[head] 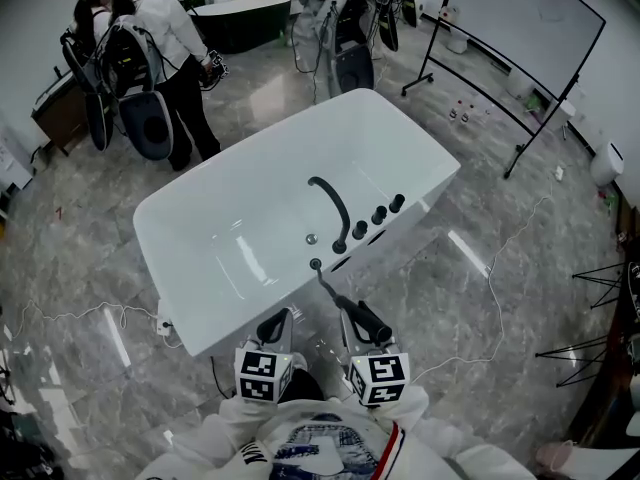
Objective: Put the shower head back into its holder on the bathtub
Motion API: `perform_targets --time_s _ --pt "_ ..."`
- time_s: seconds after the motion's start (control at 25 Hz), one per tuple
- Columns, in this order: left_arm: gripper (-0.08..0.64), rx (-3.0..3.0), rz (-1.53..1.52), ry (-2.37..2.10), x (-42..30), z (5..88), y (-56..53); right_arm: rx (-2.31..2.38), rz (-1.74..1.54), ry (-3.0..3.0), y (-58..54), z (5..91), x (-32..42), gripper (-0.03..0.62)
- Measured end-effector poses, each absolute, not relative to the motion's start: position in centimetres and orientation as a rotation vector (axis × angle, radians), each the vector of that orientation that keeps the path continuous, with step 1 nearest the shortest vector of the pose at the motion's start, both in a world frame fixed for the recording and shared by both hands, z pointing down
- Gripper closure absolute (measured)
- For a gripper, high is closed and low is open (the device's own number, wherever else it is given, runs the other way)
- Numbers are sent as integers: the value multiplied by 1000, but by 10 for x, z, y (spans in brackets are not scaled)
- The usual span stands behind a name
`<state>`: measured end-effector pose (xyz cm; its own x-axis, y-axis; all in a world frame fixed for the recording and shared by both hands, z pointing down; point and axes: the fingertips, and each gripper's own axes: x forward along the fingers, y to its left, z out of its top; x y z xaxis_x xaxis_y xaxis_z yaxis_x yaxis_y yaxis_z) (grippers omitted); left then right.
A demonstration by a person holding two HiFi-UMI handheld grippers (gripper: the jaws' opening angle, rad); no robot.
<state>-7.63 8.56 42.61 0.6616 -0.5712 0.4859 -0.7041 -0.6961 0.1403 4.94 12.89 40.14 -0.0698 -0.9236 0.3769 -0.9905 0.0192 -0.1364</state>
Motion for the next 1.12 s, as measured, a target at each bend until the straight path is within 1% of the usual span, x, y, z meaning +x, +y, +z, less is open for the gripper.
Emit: perform_targets --time_s 0.56,1.12 --pt "558 2576 590 -953 -96 436 23 2035 566 -2025 76 412 31 454" --pt "558 2589 579 -860 -84 444 3 2097 581 -1934 56 414 44 454"
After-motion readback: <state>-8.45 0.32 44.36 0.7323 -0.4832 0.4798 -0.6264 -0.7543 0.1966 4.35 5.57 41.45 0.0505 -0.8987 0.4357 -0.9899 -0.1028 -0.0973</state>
